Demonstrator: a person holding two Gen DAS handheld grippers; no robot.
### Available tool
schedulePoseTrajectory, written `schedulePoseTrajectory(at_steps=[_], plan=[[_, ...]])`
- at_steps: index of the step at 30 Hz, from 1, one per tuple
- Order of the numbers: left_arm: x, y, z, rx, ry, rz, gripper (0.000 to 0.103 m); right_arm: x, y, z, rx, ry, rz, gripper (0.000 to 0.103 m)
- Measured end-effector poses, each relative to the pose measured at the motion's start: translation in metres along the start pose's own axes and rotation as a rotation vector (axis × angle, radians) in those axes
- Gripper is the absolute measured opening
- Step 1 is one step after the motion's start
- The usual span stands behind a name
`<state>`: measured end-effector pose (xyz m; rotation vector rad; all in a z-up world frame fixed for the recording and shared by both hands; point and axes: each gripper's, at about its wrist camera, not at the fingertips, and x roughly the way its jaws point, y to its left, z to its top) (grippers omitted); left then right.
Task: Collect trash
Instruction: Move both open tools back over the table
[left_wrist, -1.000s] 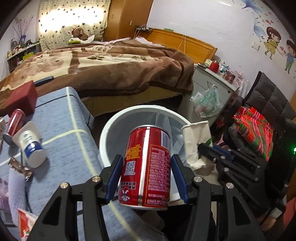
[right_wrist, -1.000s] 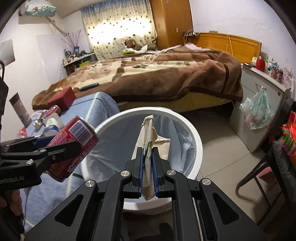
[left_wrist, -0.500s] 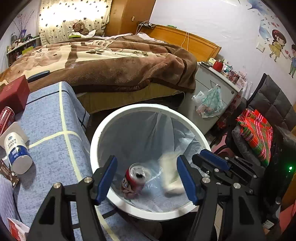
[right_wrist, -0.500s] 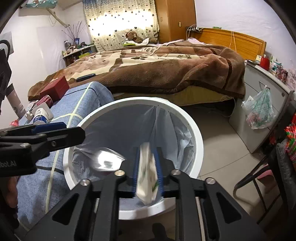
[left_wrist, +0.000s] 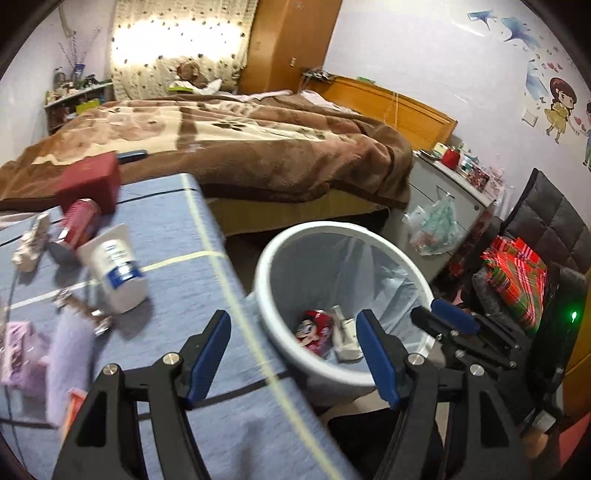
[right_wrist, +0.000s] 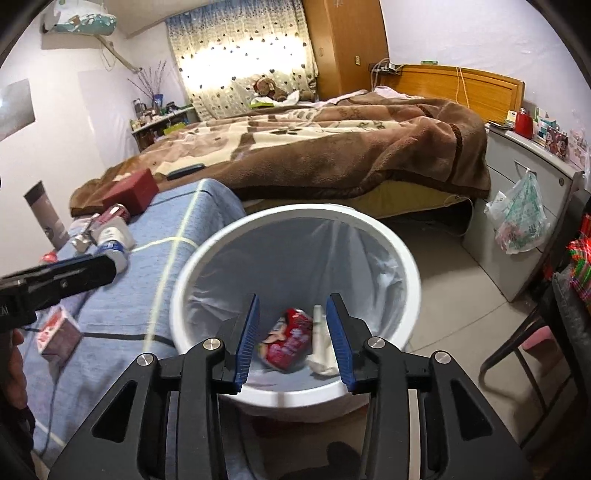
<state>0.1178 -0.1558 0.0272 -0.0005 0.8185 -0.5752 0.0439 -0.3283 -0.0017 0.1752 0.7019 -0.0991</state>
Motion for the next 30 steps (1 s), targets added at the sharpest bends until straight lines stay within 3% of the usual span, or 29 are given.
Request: schedulePoseTrajectory(at_steps=[3,12,21,24,27,29,30], plan=[[-0.019,0.017,-0.009,-0.024,-0.020,0.029,0.072,-0.005,0.014,0.000,-0.012,-0.013,0.031,0.039],[-0.073,0.072,-0.036,-0.095,-0.098,0.207,0.074,0.000,0.061,-0.004,-0.056,0.000,0.135,0.039],[-0.119,0.137,-0.068,-0.220,-0.148,0.285,0.075,0.006,0.117,-0.017,-0.124,0.060,0.244,0.039],[-0.129,0.157,-0.079,-0.248,-0.154,0.345,0.075,0.007,0.137,-0.022,-0.147,0.083,0.290,0.039],[-0.136,0.182,-0.088,-0.296,-0.145,0.347,0.076,0.012,0.160,-0.026,-0.165,0.112,0.328,0.039],[-0.140,0.199,-0.095,-0.331,-0.136,0.375,0.077,0.016,0.170,-0.028,-0.165,0.131,0.351,0.044],[-0.142,0.207,-0.098,-0.345,-0.130,0.388,0.077,0.018,0.176,-0.029,-0.157,0.142,0.363,0.053]])
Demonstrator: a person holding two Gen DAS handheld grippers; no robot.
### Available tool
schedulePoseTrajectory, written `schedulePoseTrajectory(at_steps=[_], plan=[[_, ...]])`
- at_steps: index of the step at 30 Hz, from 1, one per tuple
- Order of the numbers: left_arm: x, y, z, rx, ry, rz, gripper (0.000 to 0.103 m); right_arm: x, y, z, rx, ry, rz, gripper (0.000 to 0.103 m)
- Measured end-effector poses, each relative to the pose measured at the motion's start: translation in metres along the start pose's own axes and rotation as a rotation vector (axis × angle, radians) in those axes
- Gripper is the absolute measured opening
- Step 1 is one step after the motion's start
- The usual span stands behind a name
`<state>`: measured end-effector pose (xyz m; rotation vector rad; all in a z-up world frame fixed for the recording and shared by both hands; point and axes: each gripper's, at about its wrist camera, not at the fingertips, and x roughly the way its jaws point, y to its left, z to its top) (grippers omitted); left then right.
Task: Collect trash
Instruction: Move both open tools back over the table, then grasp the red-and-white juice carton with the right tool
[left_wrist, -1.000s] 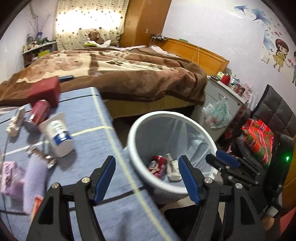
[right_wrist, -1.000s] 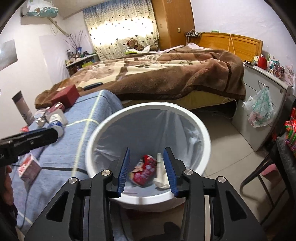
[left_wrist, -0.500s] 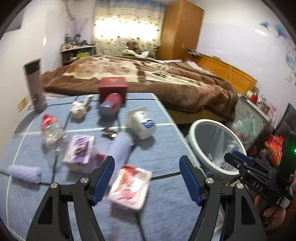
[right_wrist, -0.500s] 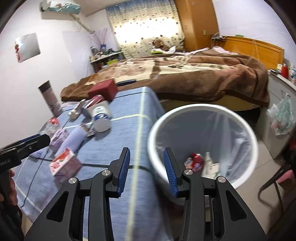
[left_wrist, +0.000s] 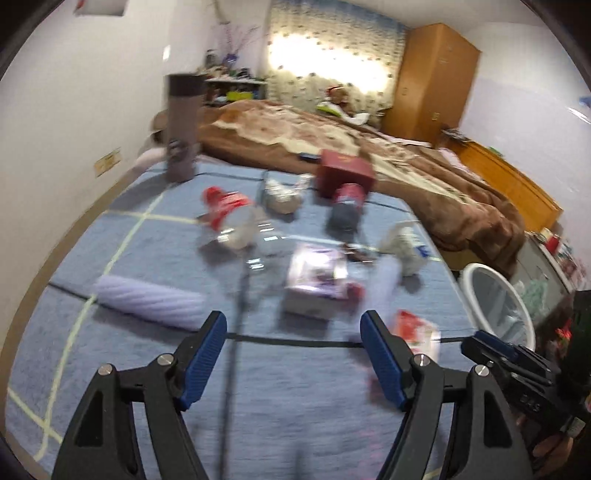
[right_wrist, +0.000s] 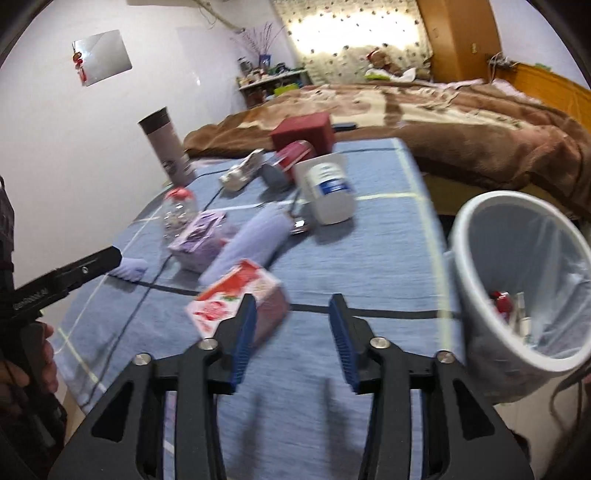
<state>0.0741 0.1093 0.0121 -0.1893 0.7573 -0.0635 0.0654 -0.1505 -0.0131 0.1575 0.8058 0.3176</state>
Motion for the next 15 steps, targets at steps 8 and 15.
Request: schedulePoseTrajectory(at_steps=[8,15], plan=[[0.006,0.058,0.000,-0.084,0.021,0.067,0.079,0.026,0.039,0.005,0.008,0.048,0.029,0.060],[0.019,0.093,0.005,-0.174,0.052,0.086,0.079,0.039,0.047,0.011,0.044,0.079,-0.067,0.063]])
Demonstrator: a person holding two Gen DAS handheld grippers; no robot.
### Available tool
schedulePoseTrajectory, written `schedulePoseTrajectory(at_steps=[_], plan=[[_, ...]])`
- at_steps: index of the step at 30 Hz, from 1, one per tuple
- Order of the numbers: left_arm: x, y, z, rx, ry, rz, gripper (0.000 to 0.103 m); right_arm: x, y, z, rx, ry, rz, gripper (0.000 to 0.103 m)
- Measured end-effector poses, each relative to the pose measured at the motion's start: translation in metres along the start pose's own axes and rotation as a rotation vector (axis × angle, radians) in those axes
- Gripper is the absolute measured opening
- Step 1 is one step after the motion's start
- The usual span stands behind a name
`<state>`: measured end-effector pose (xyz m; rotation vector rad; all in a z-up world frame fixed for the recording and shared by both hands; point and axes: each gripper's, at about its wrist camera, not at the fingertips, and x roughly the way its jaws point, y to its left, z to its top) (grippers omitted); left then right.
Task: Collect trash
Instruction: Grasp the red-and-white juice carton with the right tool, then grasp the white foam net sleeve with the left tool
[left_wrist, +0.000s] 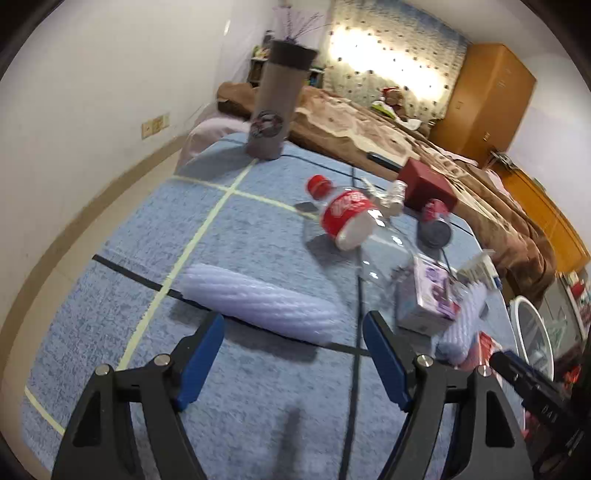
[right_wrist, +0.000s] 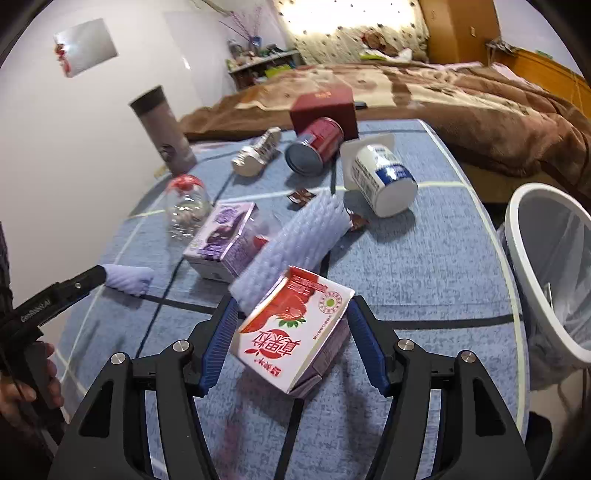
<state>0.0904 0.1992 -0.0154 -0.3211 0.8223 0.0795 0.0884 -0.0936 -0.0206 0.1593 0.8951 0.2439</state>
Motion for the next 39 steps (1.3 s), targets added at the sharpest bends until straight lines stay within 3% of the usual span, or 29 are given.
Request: schedulePoseTrajectory(at_steps=[2,7,15,25,36,39], plan=[[0.007,0.008,0.003,-0.035,0.019,-0.015,0.079,0.005,0.004,-0.001,-0.007,0.018,-0.046,0.064],[0.025,0.021,0.007,-0.124,0.067,-0.060,0.079,0.007,0.002,0.000,0.013,0.017,-0.064,0.065],[0.050,0.028,0.023,-0.202,0.097,-0.048,0.079,0.020,0.014,0.003,-0.052,0.044,-0.124,0.068],[0.056,0.007,0.017,-0.067,0.109,-0.013,0.079,0.012,0.012,-0.003,-0.098,0.043,-0.135,0.068],[0.043,0.008,-0.003,0.129,0.140,0.130,0.079,-0.004,-0.004,-0.011,-0.137,0.068,-0.147,0.068],[0.037,0.015,-0.009,0.159,0.157,0.136,0.079,-0.005,-0.007,-0.013,-0.147,0.098,-0.130,0.068]])
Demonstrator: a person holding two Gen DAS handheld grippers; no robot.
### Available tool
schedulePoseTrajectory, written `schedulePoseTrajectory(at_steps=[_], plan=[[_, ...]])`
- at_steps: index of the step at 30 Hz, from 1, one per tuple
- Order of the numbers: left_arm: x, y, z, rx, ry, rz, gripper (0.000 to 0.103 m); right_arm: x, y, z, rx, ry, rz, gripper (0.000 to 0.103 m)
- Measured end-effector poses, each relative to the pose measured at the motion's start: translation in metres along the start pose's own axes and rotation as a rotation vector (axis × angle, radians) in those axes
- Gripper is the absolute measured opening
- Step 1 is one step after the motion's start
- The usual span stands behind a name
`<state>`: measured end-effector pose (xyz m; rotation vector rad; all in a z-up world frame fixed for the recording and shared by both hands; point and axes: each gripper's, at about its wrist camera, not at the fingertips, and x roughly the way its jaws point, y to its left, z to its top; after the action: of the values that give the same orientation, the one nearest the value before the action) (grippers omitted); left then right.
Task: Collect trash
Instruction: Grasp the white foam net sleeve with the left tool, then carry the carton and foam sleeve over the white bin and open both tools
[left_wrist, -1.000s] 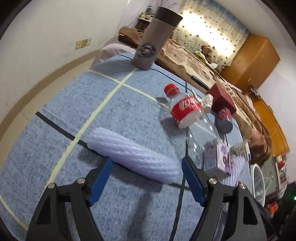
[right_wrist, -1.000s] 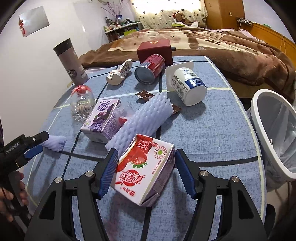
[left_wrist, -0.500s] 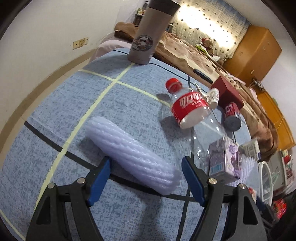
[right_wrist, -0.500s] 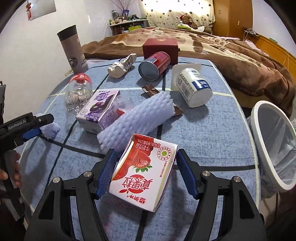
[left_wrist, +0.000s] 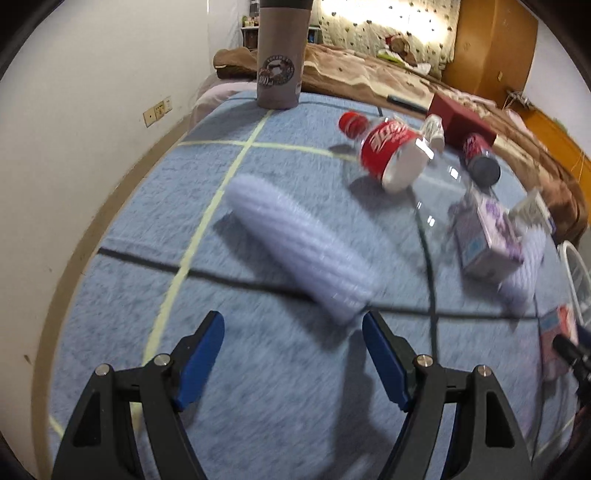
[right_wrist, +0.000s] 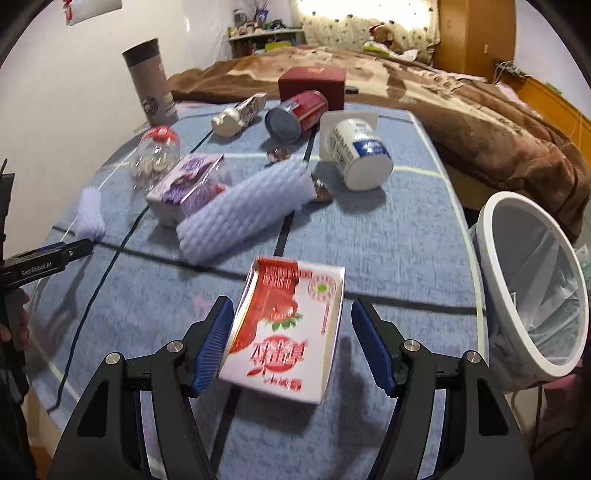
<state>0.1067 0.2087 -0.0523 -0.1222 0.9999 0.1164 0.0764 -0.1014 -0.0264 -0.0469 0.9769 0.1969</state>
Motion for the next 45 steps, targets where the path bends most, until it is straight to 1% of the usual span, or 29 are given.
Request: schedulePoseTrajectory(at_steps=[2,4,7,9,10,11,13,14,15,17,19,21,23,24,25,26,27,28,29,31,34,38,45], plan=[[-0.006,0.007,-0.003,-0.018,-0.003,-0.051,0.079,-0.001,0.001,-0.002,-0.007,-0.005,-0.013,0.068],[-0.012,0.015,-0.002,-0.066,-0.025,-0.093,0.079,0.000,0.001,-0.002,-0.002,-0.009,-0.017,0.068],[-0.019,0.023,0.005,-0.129,-0.065,-0.109,0.079,0.005,0.002,-0.002,-0.001,-0.007,-0.036,0.068],[-0.021,0.028,0.012,-0.175,-0.093,-0.141,0.079,0.006,0.002,-0.003,0.004,-0.006,-0.034,0.068],[-0.020,0.029,0.017,-0.200,-0.102,-0.147,0.079,0.006,0.002,-0.003,0.007,-0.012,-0.035,0.068],[-0.015,0.030,0.022,-0.215,-0.100,-0.152,0.079,0.006,0.003,-0.002,0.006,-0.015,-0.039,0.068],[-0.004,0.031,0.031,-0.258,-0.068,-0.163,0.079,0.006,0.003,-0.002,0.005,-0.017,-0.048,0.068],[0.000,0.029,0.034,-0.263,-0.069,-0.165,0.079,0.005,0.003,-0.003,0.006,-0.017,-0.051,0.068],[0.004,0.028,0.036,-0.271,-0.071,-0.162,0.079,0.006,0.003,-0.004,0.010,-0.012,-0.053,0.068],[0.011,0.029,0.038,-0.314,-0.043,-0.142,0.078,0.006,0.002,-0.004,0.010,-0.015,-0.052,0.068],[0.015,0.024,0.040,-0.297,-0.047,-0.131,0.078,0.005,0.002,-0.005,0.008,-0.019,-0.063,0.062],[0.021,0.019,0.040,-0.283,-0.028,-0.111,0.075,0.005,0.002,-0.005,0.010,-0.023,-0.065,0.057],[0.020,0.015,0.041,-0.274,-0.040,-0.093,0.071,0.004,0.002,-0.006,0.006,-0.026,-0.073,0.057],[0.020,0.014,0.041,-0.266,-0.044,-0.092,0.066,0.004,0.002,-0.006,0.007,-0.030,-0.070,0.057],[0.020,0.013,0.041,-0.263,-0.045,-0.091,0.059,0.003,0.001,-0.006,0.010,-0.033,-0.067,0.057],[0.020,0.013,0.041,-0.265,-0.044,-0.088,0.057,0.002,0.001,-0.006,0.009,-0.038,-0.068,0.057],[0.019,0.012,0.040,-0.262,-0.048,-0.084,0.051,0.002,0.001,-0.006,0.006,-0.043,-0.071,0.057],[0.019,0.012,0.040,-0.260,-0.051,-0.088,0.042,0.001,0.001,-0.007,0.006,-0.046,-0.072,0.057],[0.018,0.011,0.040,-0.262,-0.053,-0.095,0.037,0.001,0.000,-0.007,0.009,-0.049,-0.069,0.057],[0.015,0.008,0.040,-0.244,-0.062,-0.094,0.032,0.000,-0.001,-0.008,0.012,-0.053,-0.063,0.056],[0.010,0.001,0.039,-0.204,-0.075,-0.092,0.029,-0.001,-0.003,-0.009,0.019,-0.056,-0.055,0.056],[0.001,-0.008,0.039,-0.162,-0.099,-0.086,0.028,-0.002,-0.004,-0.009,0.018,-0.063,-0.045,0.056],[-0.022,-0.036,0.032,-0.081,-0.127,-0.133,0.028,-0.012,-0.010,-0.009,0.028,-0.108,-0.031,0.055]])
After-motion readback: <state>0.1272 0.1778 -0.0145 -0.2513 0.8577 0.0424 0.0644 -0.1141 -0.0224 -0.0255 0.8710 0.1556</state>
